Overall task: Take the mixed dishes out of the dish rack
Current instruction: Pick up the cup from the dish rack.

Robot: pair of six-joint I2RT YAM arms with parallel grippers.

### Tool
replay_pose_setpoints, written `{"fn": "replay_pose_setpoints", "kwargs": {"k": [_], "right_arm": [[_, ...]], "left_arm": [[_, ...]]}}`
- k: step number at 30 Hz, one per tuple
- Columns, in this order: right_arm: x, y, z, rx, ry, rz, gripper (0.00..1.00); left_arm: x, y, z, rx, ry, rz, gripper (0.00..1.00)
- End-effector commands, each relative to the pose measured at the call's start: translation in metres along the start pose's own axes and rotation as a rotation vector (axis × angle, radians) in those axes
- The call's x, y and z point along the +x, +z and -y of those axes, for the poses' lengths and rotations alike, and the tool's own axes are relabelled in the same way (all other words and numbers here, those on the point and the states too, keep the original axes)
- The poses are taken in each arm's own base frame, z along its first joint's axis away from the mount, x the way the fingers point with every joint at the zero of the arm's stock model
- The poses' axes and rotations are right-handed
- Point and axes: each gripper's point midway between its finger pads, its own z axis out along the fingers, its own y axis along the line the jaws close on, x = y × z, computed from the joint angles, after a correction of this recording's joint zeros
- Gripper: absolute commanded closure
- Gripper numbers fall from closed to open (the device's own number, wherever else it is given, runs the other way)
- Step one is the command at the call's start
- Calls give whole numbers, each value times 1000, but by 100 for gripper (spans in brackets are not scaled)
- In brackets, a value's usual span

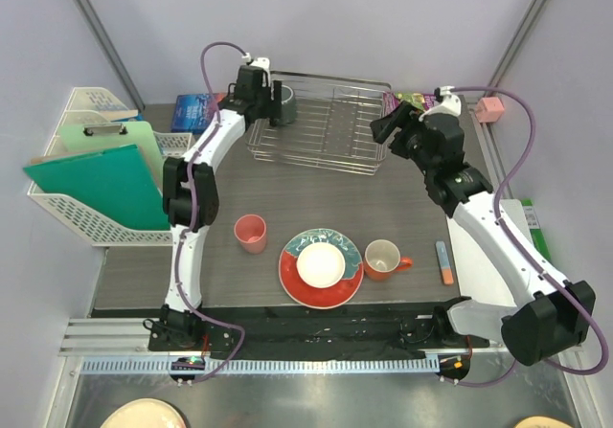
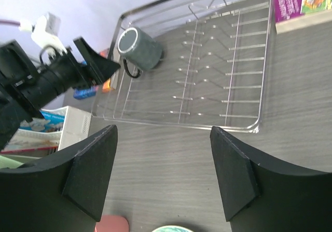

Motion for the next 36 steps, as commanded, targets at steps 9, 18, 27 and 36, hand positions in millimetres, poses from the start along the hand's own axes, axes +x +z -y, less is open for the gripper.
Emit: {"fn": "replay_pose_setpoints", "kwargs": {"k": [9, 18, 27, 36], "right_arm": [[18, -7, -10, -71, 63, -19, 25], [40, -5, -7, -72, 78, -65, 25], [60, -1, 0, -57, 92, -114, 25], [65, 3, 6, -37, 79, -120, 25]], "left_arm": [[-20, 30, 31, 120, 68, 120, 27], [4, 54, 27, 101, 57, 81, 29], [24, 75, 27, 92, 47, 49, 32], [25, 79, 20, 68, 33, 47, 58]]}}
